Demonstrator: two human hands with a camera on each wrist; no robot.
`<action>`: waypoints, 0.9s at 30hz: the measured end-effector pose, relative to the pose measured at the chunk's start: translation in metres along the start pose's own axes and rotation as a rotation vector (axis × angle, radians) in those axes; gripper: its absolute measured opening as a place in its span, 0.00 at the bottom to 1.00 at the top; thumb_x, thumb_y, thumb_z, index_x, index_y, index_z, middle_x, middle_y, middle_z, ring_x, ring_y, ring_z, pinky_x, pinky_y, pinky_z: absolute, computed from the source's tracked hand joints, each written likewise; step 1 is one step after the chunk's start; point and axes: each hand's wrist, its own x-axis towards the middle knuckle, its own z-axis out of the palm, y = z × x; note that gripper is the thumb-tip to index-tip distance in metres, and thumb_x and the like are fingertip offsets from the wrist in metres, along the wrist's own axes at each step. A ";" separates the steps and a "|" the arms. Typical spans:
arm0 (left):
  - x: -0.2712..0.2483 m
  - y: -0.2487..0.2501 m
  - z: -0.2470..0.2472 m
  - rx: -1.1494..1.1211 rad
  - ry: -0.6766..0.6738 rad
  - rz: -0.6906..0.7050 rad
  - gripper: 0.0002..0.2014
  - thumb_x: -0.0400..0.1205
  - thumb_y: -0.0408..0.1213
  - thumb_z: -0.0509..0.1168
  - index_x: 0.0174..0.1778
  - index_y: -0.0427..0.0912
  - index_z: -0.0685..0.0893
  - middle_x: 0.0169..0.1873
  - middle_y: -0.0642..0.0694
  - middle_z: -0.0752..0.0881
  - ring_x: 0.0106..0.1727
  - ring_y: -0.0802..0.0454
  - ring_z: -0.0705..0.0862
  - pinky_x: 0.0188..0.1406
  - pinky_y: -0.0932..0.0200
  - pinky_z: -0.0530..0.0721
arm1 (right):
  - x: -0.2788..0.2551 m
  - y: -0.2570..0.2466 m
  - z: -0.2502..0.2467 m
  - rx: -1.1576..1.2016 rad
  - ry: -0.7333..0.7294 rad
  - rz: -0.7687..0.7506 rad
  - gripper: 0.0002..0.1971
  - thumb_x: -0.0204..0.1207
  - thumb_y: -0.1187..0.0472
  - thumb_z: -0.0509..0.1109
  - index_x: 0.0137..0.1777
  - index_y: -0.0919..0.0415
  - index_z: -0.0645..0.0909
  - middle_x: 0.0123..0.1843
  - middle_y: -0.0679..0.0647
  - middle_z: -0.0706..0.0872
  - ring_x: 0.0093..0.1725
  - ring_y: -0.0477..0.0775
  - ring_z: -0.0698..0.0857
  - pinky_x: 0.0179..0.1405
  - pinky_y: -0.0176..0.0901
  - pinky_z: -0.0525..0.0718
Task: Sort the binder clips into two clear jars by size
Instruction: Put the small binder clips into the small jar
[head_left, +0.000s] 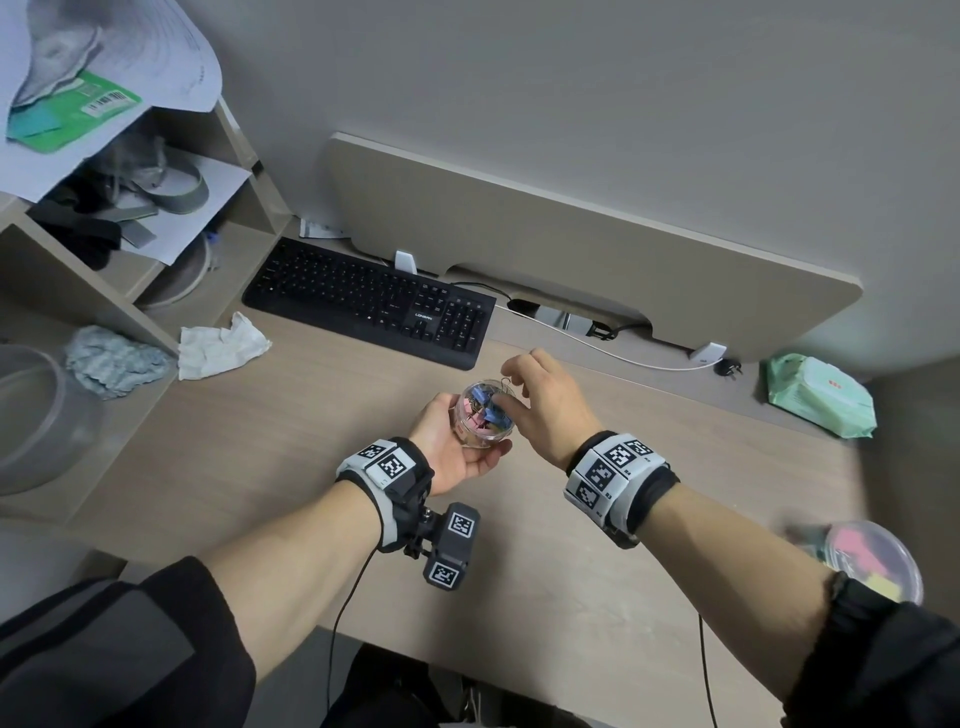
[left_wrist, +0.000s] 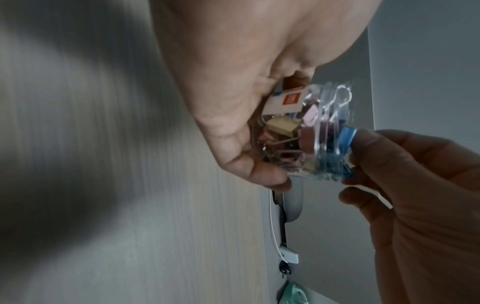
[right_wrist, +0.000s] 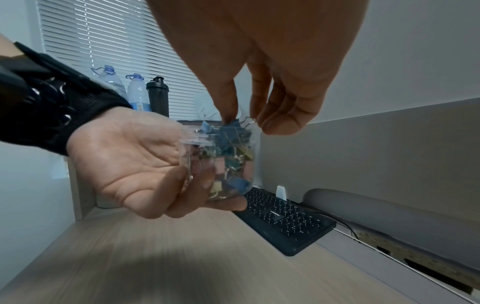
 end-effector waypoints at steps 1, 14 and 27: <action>0.000 0.000 0.000 0.001 -0.001 -0.002 0.26 0.88 0.50 0.47 0.61 0.37 0.86 0.48 0.37 0.91 0.42 0.41 0.90 0.35 0.57 0.86 | 0.000 0.000 0.000 -0.015 -0.012 0.009 0.11 0.78 0.59 0.71 0.57 0.62 0.79 0.51 0.52 0.78 0.43 0.48 0.74 0.44 0.43 0.77; -0.001 -0.004 0.001 0.062 -0.003 -0.008 0.28 0.88 0.50 0.48 0.68 0.35 0.84 0.49 0.34 0.90 0.41 0.40 0.91 0.33 0.57 0.88 | 0.002 -0.011 0.000 -0.018 0.011 -0.070 0.04 0.78 0.67 0.68 0.50 0.63 0.82 0.48 0.57 0.81 0.44 0.59 0.81 0.42 0.53 0.83; -0.004 -0.001 0.002 0.039 -0.010 -0.016 0.28 0.88 0.51 0.49 0.69 0.34 0.82 0.49 0.33 0.89 0.41 0.39 0.90 0.32 0.56 0.88 | 0.004 -0.017 -0.007 0.021 -0.043 -0.133 0.07 0.74 0.74 0.63 0.48 0.66 0.79 0.46 0.58 0.82 0.43 0.59 0.80 0.42 0.54 0.82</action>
